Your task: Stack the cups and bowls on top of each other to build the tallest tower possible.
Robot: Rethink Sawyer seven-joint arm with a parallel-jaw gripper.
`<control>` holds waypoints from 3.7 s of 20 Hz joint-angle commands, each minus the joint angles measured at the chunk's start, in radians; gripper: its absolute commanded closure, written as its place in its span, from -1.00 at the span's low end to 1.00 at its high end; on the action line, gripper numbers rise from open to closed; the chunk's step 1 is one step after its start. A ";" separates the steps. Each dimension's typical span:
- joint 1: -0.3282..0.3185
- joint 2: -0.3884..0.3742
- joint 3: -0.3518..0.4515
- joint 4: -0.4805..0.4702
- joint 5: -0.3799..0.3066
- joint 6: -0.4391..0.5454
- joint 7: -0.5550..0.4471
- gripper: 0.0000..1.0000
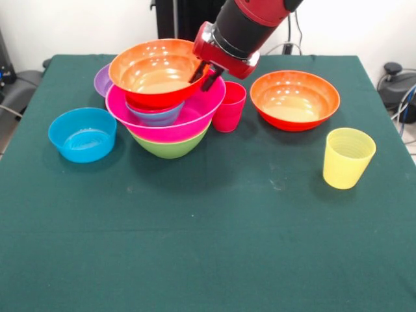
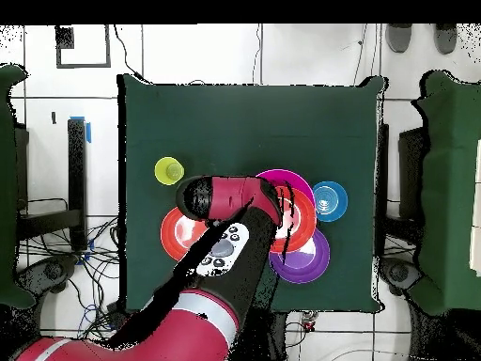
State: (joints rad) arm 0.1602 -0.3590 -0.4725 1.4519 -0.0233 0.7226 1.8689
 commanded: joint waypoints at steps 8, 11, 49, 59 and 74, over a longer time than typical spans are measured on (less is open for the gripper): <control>-0.002 0.026 0.095 0.036 0.027 -0.037 0.176 -1.00; -0.010 0.021 0.099 0.034 0.027 -0.033 0.166 -1.00; -0.158 -0.086 0.169 -0.078 -0.013 0.203 0.003 -1.00; -0.126 -0.069 0.157 -0.114 -0.008 0.224 0.046 -1.00; -0.098 -0.049 0.142 -0.156 0.017 0.234 0.113 -1.00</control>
State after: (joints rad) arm 0.0408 -0.4521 -0.4373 1.3444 -0.0196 0.8606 1.8689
